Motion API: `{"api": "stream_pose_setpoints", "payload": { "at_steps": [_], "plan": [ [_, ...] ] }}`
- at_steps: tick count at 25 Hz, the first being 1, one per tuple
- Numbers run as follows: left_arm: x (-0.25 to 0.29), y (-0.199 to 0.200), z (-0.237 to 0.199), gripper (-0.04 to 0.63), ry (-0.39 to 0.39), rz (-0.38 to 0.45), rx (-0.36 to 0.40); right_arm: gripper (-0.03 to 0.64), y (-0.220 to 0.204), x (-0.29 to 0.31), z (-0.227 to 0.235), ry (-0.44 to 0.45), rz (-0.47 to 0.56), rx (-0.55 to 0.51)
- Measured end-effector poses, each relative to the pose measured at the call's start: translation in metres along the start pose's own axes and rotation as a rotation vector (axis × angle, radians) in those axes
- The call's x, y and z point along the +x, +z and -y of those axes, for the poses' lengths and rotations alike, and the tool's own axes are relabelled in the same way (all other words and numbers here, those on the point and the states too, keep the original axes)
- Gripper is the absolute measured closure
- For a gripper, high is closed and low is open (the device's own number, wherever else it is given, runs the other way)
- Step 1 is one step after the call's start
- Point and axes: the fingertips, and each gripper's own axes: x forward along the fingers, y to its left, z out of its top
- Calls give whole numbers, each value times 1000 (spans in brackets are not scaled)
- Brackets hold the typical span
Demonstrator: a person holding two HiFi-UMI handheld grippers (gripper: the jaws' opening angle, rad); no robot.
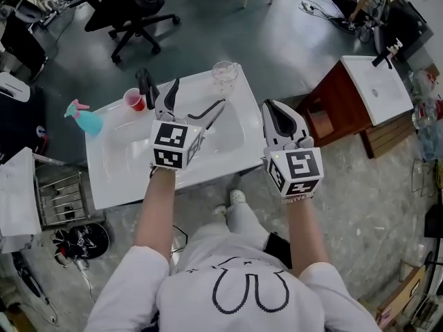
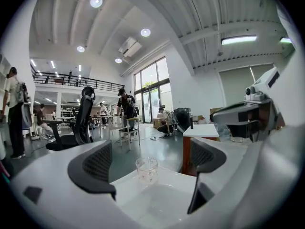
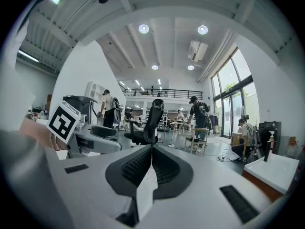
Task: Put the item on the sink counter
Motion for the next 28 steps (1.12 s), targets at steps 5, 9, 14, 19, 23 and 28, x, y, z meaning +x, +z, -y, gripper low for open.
{"api": "stream_pose_setpoints", "payload": {
  "at_steps": [5,9,14,19,23,28],
  "plan": [
    [-32,13,-2,78,35,29,41,588,14,-11,-4,5,37,-14],
    [-56,26,-4,80,72,81,37,588,25,-20,-11,23,64,-48],
    [-77,47,6,80,85,128,56,588,41,-33,-4,24,99,-77],
    [-100,71,5,338,192,214,52,588,57,-45,1,33,129,-104],
    [-116,88,5,565,269,237,78,588,74,-53,6,40,165,-125],
    [-128,106,15,584,272,246,116,588,93,-63,12,33,208,-130]
  ]
}}
